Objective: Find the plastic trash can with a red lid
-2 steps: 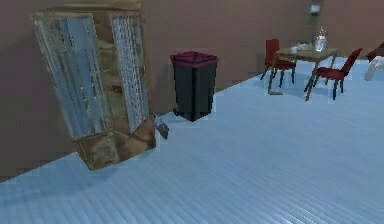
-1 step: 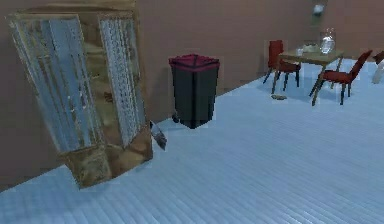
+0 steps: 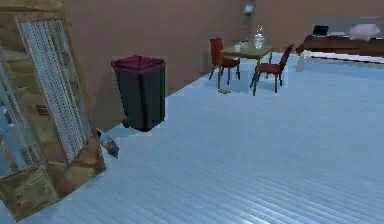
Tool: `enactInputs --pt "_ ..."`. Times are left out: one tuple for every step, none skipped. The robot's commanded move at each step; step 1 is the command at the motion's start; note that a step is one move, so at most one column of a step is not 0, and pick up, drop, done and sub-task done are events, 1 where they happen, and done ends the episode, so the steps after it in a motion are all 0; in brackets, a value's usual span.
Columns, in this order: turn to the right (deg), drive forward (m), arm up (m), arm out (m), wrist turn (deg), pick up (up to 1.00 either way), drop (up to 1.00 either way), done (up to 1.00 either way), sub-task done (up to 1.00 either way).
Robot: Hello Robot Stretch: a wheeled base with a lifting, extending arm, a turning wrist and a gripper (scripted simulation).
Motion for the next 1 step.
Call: enactInputs --pt "0.0 1.00 0.00 0.00 0.0 0.00 0.00 0.00 0.00"
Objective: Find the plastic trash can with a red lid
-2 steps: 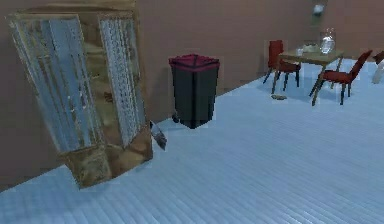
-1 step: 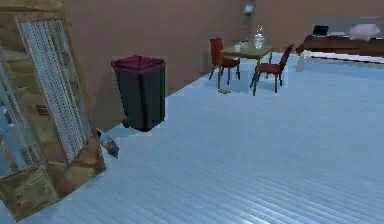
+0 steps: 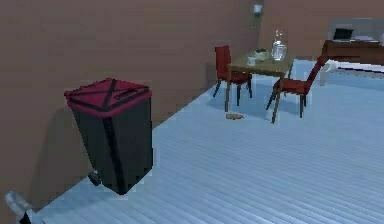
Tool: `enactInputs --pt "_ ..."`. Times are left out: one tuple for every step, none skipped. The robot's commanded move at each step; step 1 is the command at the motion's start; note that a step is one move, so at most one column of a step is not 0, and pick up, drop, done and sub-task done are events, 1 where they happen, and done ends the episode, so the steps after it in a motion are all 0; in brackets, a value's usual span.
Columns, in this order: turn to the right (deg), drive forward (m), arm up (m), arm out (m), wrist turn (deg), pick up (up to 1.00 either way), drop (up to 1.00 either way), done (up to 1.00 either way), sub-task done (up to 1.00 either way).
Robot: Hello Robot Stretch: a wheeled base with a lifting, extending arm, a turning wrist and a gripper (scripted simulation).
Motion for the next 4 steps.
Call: enactInputs --pt "0.0 0.30 0.00 0.00 0.0 0.00 0.00 0.00 0.00" --pt "-27.0 0.00 0.00 0.00 0.0 0.00 0.00 0.00 0.00" --pt "0.0 0.35 0.00 0.00 0.0 0.00 0.00 0.00 0.00" --pt "0.0 0.00 0.00 0.00 0.0 0.00 0.00 1.00 0.00"
